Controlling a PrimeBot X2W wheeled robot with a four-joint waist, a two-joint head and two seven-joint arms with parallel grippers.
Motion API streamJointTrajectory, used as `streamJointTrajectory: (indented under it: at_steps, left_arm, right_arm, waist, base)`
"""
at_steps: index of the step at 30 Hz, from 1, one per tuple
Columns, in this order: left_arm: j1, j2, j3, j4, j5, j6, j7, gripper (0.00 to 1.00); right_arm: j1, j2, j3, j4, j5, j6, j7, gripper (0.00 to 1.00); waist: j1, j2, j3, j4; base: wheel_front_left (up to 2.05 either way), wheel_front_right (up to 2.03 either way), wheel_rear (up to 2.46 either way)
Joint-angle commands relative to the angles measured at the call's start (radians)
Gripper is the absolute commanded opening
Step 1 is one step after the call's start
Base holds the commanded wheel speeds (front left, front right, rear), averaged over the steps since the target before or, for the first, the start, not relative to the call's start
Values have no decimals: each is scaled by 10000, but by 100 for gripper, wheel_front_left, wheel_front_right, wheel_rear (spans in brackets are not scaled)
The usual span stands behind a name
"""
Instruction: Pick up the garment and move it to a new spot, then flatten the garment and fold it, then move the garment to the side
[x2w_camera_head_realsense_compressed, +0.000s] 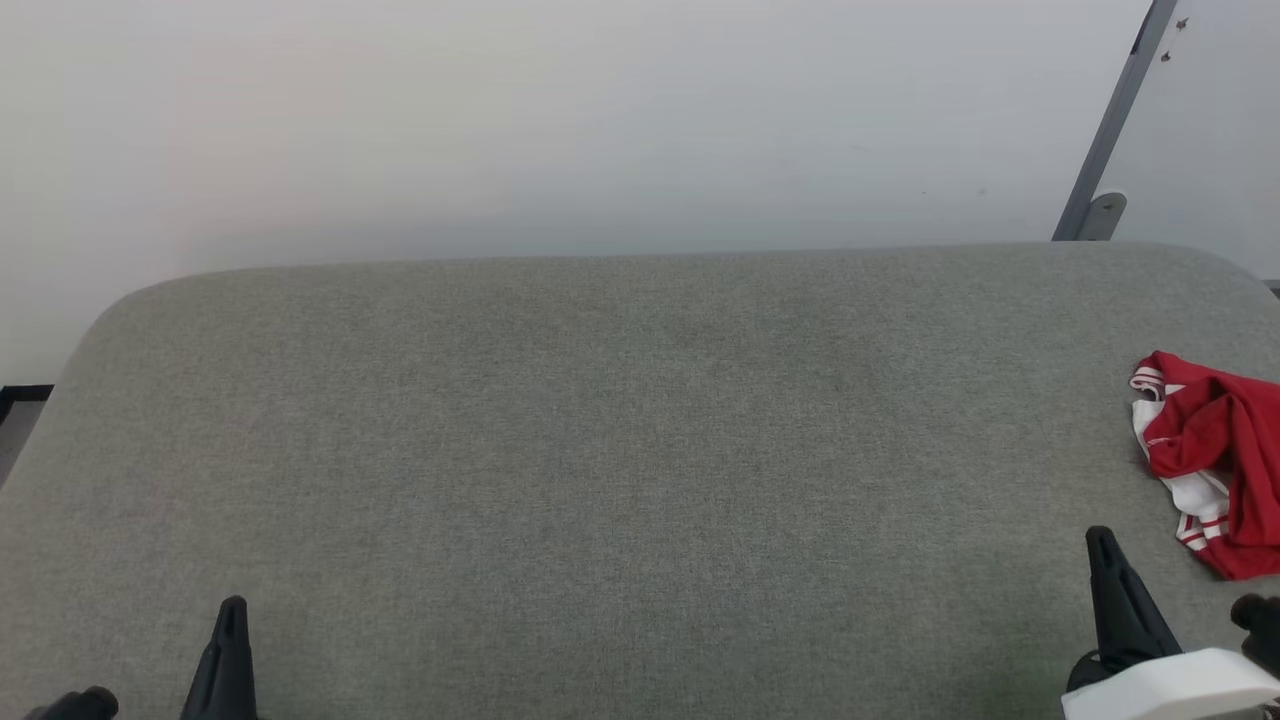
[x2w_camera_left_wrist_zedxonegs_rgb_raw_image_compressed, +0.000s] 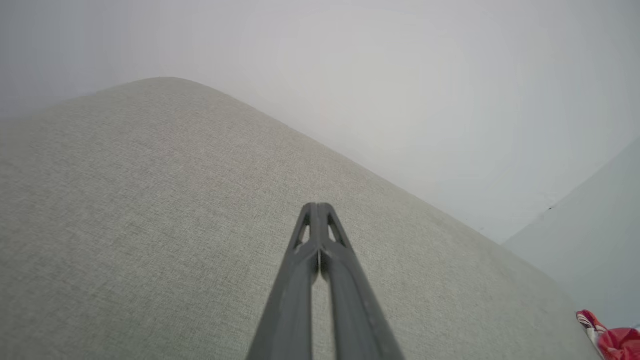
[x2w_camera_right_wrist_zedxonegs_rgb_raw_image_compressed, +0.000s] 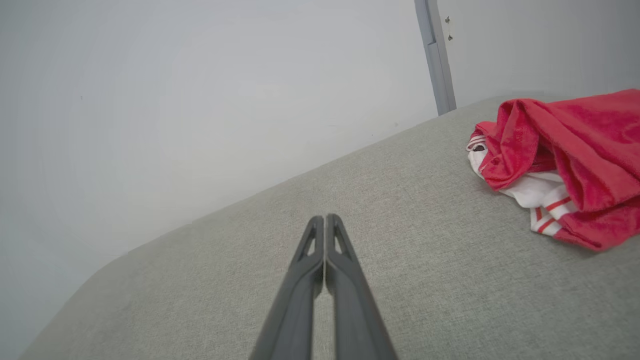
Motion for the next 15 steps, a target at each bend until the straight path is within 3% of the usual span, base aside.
streamJointTrajectory:
  at_steps: [1,15]
  left_arm:
    - [-354,15,79,-70,-434,-9,120,0]
    - [-800,-227,124,89,-2078,-15,628,0]
  right_arm:
    - [-362,-12,-77,-145,485,-1,132,0]
    - [-634,206,-178,-90,2274,-1,639,0]
  waist:
    - [0,-1,11,2]
    - [0,-1,85,7]
  base:
    - [0,0,0]
    - [0,0,0]
